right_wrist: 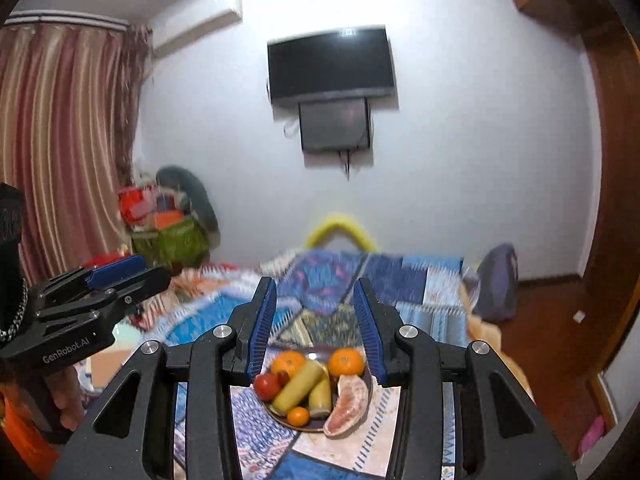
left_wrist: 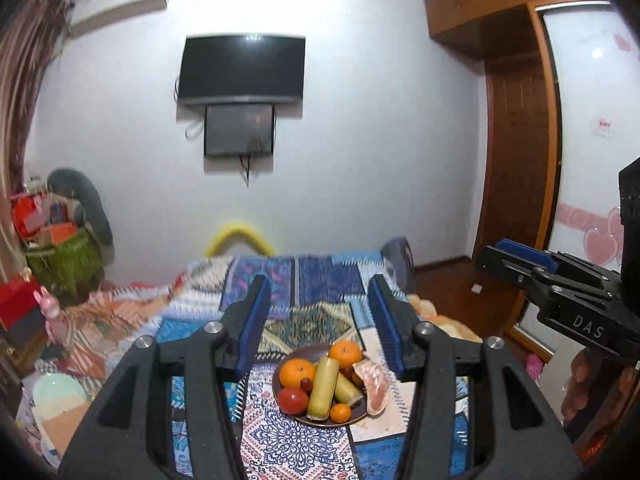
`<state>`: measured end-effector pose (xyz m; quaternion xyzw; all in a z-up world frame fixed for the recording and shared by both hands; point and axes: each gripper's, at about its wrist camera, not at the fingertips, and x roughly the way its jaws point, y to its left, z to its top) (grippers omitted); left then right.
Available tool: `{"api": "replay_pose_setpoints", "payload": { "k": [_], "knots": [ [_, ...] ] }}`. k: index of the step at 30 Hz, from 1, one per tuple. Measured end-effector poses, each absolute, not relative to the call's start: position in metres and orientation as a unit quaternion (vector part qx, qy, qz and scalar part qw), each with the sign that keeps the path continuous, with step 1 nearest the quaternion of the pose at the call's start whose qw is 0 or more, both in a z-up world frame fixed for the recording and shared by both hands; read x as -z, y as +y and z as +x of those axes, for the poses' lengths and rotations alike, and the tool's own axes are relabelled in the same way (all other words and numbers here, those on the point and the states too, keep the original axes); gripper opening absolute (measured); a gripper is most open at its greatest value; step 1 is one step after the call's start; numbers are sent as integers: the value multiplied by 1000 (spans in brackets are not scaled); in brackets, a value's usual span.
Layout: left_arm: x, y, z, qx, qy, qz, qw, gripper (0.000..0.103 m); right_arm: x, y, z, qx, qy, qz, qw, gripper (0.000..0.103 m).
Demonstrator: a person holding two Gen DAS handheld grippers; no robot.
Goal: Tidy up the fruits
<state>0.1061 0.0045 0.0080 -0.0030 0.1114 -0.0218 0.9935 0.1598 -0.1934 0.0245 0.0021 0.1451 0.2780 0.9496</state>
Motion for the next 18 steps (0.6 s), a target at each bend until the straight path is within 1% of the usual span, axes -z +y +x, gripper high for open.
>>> {"api": "replay_pose_setpoints", "payload": {
  "k": [1,3,5,6,7,9,11,12,13,14,16,18],
  "knots": [
    [-12,3,99,20,103,-2,994,61,-29,-195,152,-277,134,4,951,38],
    [-18,0,86,14,88,0,996,67,-34,-197,143,-275,120,7,954,42],
    [-22,-2,77,14,79,1,997,71,-37,-200,135,-272,109,12,956,53],
    [-23,-2,74,14,78,1,997,74,-37,-200,131,-269,105,13,957,56],
    [-23,-2,73,14,77,0,997,81,-36,-201,129,-267,103,13,958,62],
    [-24,-3,68,11,72,0,997,84,-35,-201,125,-261,98,14,960,68],
    [-24,-4,66,8,71,2,997,88,-34,-203,122,-255,95,15,962,79],
    [-23,-4,64,7,71,1,997,95,-33,-203,121,-250,94,17,964,81],
    [-22,-3,63,4,69,-2,998,100,-33,-203,121,-247,94,18,964,87],
    [-21,-3,63,2,67,-4,998,101,-33,-204,120,-246,93,19,964,90],
    [-20,-3,62,1,68,-5,998,101,-33,-205,117,-243,91,19,965,92],
    [-20,-3,62,1,70,-6,998,102,-34,-205,112,-232,86,12,969,97]
  ]
}}
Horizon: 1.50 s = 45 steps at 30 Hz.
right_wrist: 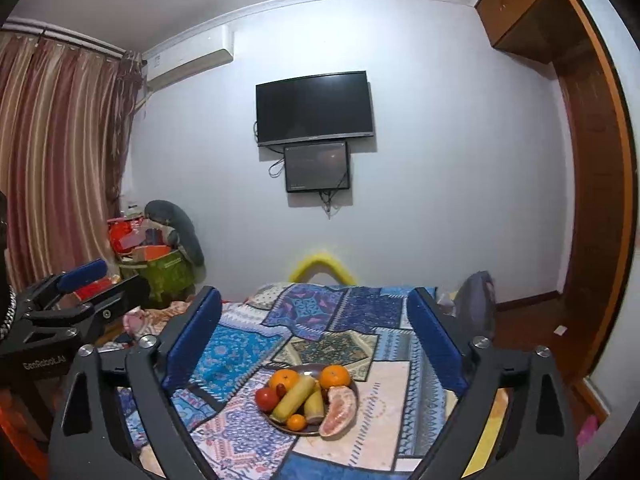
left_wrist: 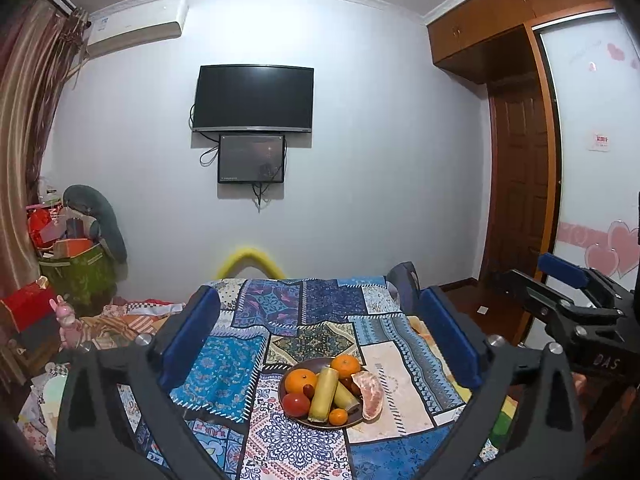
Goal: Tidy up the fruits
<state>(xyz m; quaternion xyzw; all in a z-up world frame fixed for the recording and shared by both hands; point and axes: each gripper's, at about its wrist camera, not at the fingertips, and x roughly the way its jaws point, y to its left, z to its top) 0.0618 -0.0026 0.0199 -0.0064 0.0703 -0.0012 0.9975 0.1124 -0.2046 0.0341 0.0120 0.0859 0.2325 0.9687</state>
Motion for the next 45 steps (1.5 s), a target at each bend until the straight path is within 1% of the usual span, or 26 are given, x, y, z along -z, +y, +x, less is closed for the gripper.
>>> {"api": "replay_pose_setpoints", "payload": {
  "k": [1,2,45],
  "knots": [
    [-20,-3,61,1,71,-7,997,102,-34,-203,112,-227,83,10,970,101],
    [-19,-3,62,1,73,-6,997,102,-34,-204,109,-225,81,10,971,103],
    [-18,-8,58,13,78,-6,997,103,-37,-217,95,-212,75,8,974,103]
  ]
}}
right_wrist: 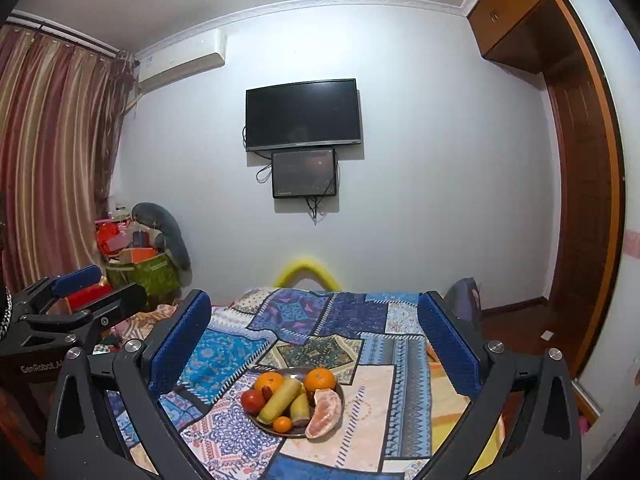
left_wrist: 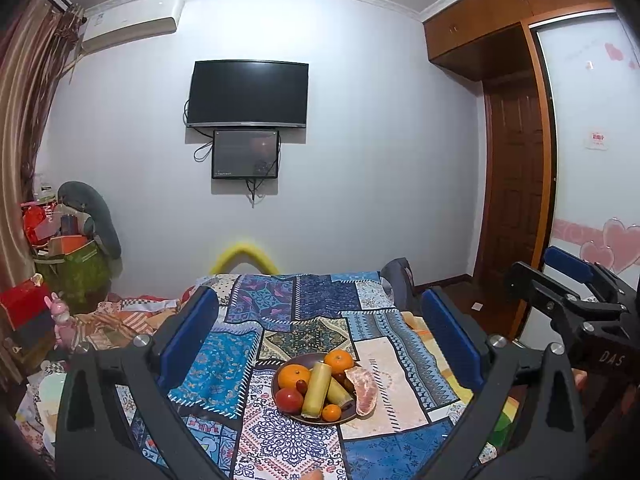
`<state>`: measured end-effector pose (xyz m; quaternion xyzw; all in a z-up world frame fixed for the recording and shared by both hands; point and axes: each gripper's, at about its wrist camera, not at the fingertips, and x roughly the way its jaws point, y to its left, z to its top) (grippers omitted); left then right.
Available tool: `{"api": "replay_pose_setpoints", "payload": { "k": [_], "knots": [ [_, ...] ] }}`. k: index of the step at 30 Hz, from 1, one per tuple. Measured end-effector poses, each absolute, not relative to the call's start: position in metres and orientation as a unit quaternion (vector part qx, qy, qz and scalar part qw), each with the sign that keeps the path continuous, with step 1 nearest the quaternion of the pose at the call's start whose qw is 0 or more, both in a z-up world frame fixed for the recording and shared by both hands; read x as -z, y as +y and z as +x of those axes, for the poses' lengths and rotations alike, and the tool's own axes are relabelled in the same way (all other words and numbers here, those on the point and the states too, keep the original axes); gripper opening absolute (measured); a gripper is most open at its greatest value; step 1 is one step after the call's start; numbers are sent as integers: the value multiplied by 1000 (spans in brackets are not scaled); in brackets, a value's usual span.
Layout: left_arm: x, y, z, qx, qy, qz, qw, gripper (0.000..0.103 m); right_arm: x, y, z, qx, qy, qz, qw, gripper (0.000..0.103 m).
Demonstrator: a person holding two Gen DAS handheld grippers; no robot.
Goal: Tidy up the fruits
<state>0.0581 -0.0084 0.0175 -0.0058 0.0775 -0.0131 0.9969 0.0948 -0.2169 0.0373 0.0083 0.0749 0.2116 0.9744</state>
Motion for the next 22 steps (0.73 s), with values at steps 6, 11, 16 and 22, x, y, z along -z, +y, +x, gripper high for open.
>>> {"api": "replay_pose_setpoints", "payload": {
  "k": [6,11,16,22],
  "knots": [
    [-16,-9,59,15,81,-7,997,103,-37,-216,94,-211,73,7,975,103],
    [-16,-10,59,17,83,-6,996,103,-37,-215,95,-209,75,5,975,103],
    [-15,-10,60,17,84,-5,996,103,-37,-214,95,-209,76,5,975,103],
    [-11,-7,68,19,97,-13,995,103,-32,-213,100,-204,84,3,975,103]
  ]
}}
